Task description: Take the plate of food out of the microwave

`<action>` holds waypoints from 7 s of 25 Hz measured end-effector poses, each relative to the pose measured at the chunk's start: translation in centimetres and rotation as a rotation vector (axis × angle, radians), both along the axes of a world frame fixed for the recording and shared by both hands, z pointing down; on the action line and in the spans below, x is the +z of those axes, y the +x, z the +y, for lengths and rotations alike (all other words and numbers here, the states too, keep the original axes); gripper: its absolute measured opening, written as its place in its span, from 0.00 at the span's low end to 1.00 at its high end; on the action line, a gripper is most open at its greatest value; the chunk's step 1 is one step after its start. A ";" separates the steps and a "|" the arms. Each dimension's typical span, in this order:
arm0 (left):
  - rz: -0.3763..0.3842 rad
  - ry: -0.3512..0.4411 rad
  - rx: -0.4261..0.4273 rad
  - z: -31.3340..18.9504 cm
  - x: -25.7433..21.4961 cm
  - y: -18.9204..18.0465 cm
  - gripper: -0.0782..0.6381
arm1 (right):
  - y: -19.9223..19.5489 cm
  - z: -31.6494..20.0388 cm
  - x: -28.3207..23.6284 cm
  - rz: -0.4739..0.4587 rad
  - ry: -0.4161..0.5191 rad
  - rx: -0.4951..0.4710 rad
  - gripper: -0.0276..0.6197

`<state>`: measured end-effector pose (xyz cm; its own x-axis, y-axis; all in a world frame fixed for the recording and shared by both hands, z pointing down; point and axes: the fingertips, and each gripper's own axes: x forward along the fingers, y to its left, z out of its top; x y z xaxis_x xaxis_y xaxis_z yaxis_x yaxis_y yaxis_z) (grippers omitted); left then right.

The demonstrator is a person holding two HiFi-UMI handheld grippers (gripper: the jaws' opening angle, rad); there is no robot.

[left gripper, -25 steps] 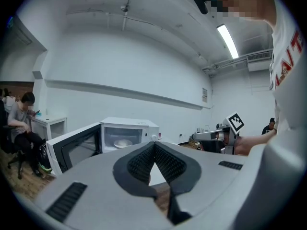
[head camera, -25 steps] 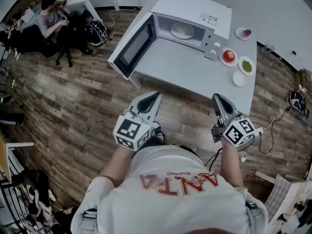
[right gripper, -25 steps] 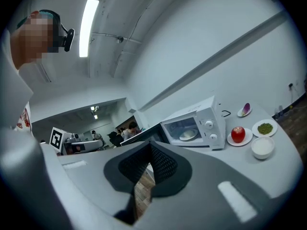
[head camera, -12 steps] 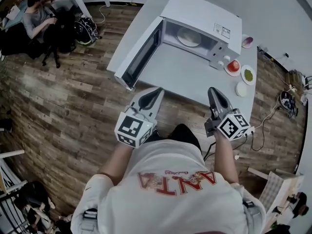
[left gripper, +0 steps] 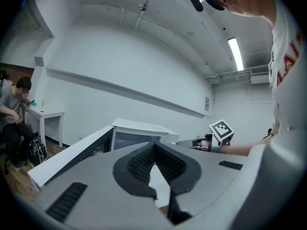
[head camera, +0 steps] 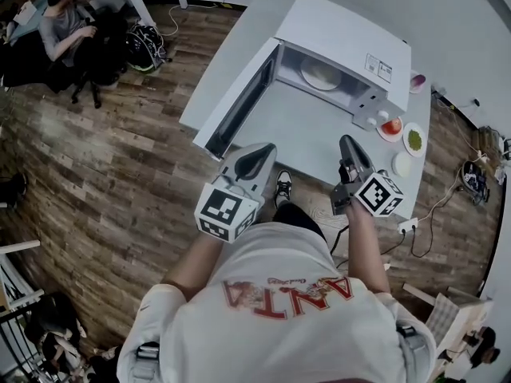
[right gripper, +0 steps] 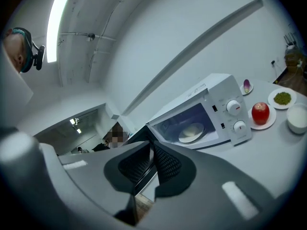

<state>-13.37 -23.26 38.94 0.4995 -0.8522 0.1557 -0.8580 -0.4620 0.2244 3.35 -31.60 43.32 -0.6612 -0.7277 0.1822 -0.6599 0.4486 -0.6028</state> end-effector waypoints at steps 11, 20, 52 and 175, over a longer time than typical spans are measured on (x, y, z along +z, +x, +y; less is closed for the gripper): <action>-0.038 -0.046 -0.011 -7.2 1.2 1.5 0.12 | 0.2 -11.3 8.5 -0.273 -0.316 0.187 0.13; -0.059 -0.123 -0.047 -10.4 4.0 1.6 0.12 | -0.3 -17.8 15.8 -0.565 -0.540 0.388 0.13; -0.057 -0.182 -0.051 -10.9 6.3 1.5 0.12 | -1.2 -21.5 19.8 -0.599 -0.651 0.483 0.07; 0.032 -0.070 0.238 -2.7 2.4 10.1 0.12 | 16.2 2.8 9.6 0.283 -0.173 0.298 0.05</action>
<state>-3.25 -25.92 41.35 0.6903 -0.6976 0.1916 -0.7191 -0.6324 0.2883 19.55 -28.78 52.91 -0.3339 -0.8216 0.4621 -0.8949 0.1222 -0.4293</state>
